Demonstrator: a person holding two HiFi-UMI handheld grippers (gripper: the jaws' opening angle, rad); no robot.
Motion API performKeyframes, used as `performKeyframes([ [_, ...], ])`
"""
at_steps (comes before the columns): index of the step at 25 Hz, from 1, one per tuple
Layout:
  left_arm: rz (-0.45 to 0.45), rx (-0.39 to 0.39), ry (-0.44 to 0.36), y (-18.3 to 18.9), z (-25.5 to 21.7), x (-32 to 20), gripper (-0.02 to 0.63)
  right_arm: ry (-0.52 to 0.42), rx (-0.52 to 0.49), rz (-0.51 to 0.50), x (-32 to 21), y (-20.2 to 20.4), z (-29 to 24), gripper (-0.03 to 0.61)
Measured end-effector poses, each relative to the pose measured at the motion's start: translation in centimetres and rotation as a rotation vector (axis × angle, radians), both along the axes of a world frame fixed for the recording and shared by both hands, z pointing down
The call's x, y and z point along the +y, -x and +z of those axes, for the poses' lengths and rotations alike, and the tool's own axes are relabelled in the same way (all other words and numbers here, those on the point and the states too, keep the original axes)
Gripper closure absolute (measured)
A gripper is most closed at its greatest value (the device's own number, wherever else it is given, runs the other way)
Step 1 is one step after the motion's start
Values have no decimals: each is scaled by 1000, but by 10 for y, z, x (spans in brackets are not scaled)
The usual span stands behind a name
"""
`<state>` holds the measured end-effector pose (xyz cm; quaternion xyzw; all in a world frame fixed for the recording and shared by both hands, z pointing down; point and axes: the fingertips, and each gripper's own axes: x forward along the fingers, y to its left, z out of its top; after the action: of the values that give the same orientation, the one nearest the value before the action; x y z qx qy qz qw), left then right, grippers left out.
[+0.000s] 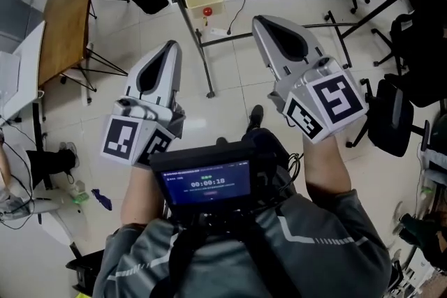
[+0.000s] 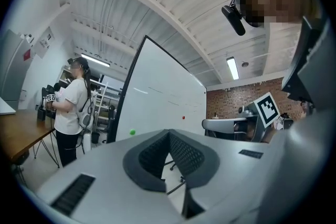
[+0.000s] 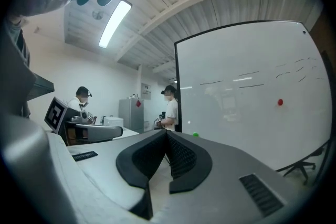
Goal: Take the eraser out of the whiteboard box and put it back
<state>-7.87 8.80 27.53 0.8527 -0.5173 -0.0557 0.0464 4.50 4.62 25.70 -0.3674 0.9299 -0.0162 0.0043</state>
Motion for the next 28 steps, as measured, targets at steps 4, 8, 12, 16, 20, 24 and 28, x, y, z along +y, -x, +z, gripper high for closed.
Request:
performKeyframes([
  [4, 11, -9, -22, -26, -16, 23, 581, -25, -9, 12, 28, -31, -16, 555],
  [8, -16, -18, -27, -63, -25, 26, 581, -27, -26, 4, 34, -77, -23, 555],
  [12, -42, -21, -32, -122, -29, 23, 581, -31, -28, -13, 31, -140, -24, 555],
  [16, -66, -47, -47, -208, -33, 23, 581, -32, -33, -45, 30, -224, -20, 555],
  [20, -93, -50, -35, -228, -30, 24, 581, -17, -30, -53, 29, -249, -18, 555],
  [24, -103, -55, -30, -223, -31, 23, 581, -30, -19, -47, 26, -246, -24, 555],
  [28, -114, -55, -32, -222, -32, 24, 581, -14, -17, -53, 25, -247, -18, 555],
])
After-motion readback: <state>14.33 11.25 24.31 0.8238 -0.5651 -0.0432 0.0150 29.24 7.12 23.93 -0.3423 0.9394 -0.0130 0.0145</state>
